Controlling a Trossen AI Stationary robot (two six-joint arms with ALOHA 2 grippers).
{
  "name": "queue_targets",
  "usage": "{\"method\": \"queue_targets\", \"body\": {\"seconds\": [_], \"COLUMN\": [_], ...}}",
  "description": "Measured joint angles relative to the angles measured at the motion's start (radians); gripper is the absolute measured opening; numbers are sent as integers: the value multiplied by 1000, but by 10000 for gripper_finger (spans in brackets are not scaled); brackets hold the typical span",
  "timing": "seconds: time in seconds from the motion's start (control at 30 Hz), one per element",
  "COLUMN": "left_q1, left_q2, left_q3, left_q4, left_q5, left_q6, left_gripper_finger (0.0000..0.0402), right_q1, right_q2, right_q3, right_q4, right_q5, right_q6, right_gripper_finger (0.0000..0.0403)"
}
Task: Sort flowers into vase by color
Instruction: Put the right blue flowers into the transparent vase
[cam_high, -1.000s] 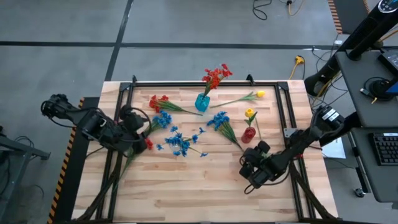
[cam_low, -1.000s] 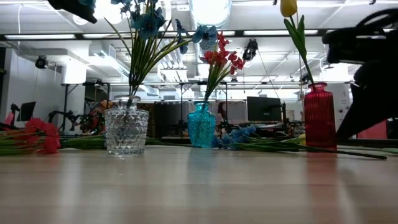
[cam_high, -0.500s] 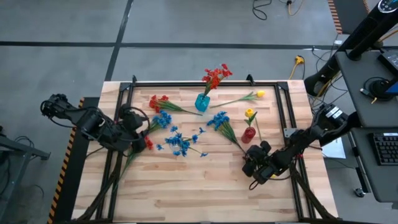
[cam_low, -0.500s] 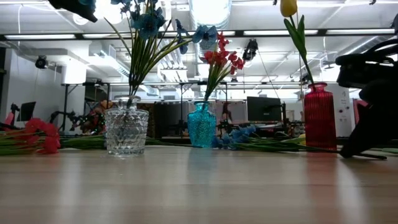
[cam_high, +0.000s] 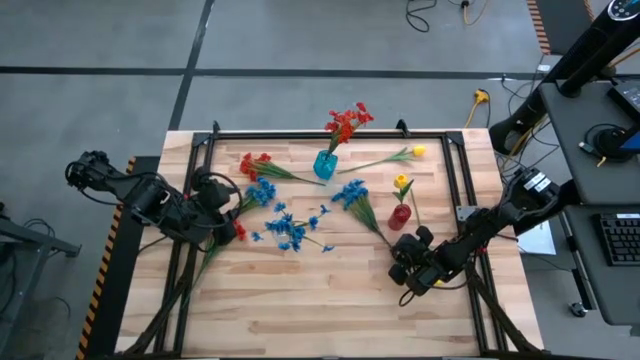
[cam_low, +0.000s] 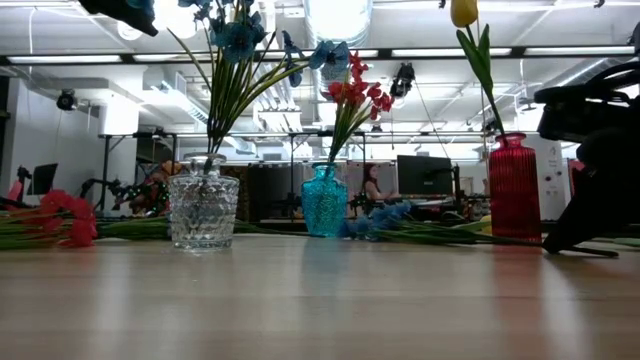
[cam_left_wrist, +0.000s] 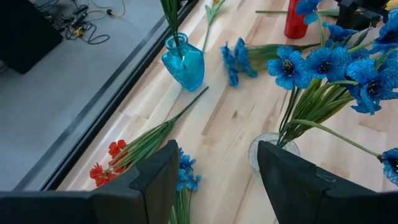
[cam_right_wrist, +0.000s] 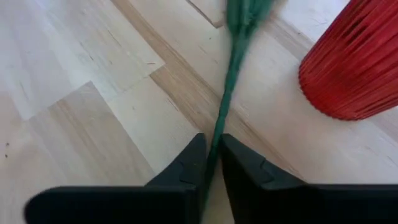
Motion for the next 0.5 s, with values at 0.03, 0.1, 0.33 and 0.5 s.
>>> {"method": "queue_targets", "body": {"seconds": [0.03,0.1,0.33,0.5], "left_q1": [0,0,0,0], "left_q2": [0,0,-2,-2], "left_q3": [0,0,0,0], "left_q4": [0,0,0,0], "left_q5": [0,0,0,0], "left_q6": [0,0,-7,-8], "left_gripper_finger": [201,201,201,201], "right_q1": [0,1,-1,0], "right_q2": [0,-1,-7,-7], "right_q3": [0,6,55,112], "right_q4": [9,11,-11,-75], "right_q5": [-6,-20,-111,-206], "right_q6": [-8,-30,-49,-47], "right_gripper_finger": [28,16,14,14]}}
